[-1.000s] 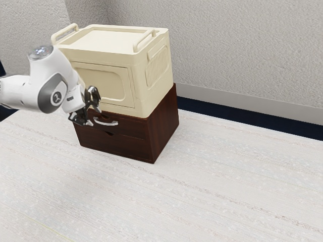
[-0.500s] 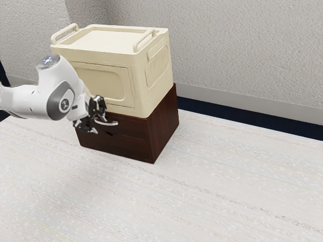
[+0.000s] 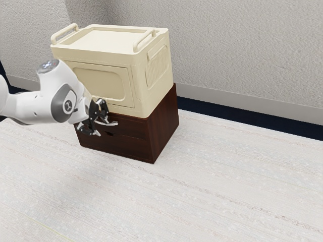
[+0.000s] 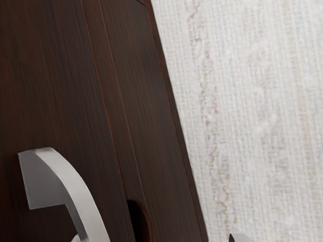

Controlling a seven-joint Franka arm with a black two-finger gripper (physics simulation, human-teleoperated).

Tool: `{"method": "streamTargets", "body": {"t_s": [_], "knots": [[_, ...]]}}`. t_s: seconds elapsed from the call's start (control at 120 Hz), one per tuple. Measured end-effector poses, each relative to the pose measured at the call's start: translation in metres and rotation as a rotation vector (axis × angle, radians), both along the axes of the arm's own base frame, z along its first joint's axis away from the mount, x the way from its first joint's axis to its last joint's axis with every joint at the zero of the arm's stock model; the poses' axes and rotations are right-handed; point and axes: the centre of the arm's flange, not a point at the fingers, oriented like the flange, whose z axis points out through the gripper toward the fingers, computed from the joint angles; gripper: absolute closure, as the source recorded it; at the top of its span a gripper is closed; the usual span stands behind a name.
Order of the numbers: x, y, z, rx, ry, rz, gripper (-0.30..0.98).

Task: Pull the drawer handle with one arm to open the drawer

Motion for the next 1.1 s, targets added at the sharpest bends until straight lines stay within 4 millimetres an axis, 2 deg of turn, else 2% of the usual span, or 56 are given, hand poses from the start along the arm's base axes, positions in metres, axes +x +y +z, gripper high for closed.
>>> {"method": "streamTargets", "body": {"t_s": [0.175, 0.383, 0.542, 0.683, 1.1], "knots": [[-0.007, -0.001, 0.003, -0.001, -0.008, -0.018, 0.57], [-0.047, -0.004, 0.011, -0.009, -0.009, -0.035, 0.68], [-0.071, -0.003, 0.011, -0.015, -0.007, -0.040, 0.71], [-0.095, 0.010, 0.012, -0.050, -0.015, 0.001, 0.73], [-0.136, 0.004, 0.007, -0.092, -0.012, 0.003, 0.73]]}}
